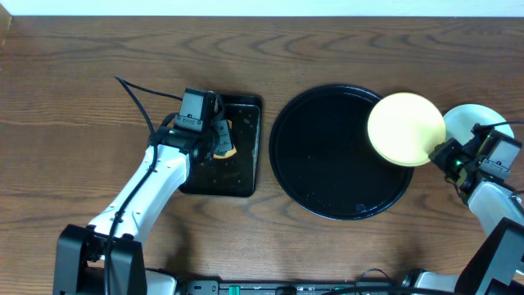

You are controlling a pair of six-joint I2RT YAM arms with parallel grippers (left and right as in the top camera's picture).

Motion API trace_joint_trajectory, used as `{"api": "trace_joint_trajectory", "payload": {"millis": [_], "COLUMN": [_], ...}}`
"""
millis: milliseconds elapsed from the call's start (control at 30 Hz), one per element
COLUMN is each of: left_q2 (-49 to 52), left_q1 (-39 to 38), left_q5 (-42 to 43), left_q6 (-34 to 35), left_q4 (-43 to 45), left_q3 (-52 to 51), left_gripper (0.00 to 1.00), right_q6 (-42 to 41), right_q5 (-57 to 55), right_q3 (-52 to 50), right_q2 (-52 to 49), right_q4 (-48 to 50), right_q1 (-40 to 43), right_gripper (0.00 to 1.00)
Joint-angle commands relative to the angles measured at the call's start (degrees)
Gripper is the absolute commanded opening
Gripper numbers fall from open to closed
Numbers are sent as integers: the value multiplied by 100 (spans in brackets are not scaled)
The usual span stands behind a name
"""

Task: Clean dirty plates on tray and stack at the side
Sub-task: 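Grip the yellow plate with the right gripper and place it on the green plates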

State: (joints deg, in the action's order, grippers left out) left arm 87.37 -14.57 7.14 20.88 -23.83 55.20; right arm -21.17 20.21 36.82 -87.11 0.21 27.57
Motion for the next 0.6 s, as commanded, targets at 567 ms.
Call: {"api": "trace_joint_trajectory", "payload": {"millis": [567], "left_q2": [28], "left_q1": [20], "left_q5": [-13], "left_q6": [-72], "left_q4": [-13], "left_q3": [-55], "left_gripper": [8], "right_q6": [-1010], "right_q5": [-1963], "right_q3": [-7], "right_q2": [310], "right_q4": [726], "right_q1": [938], "right_gripper": [1]}}
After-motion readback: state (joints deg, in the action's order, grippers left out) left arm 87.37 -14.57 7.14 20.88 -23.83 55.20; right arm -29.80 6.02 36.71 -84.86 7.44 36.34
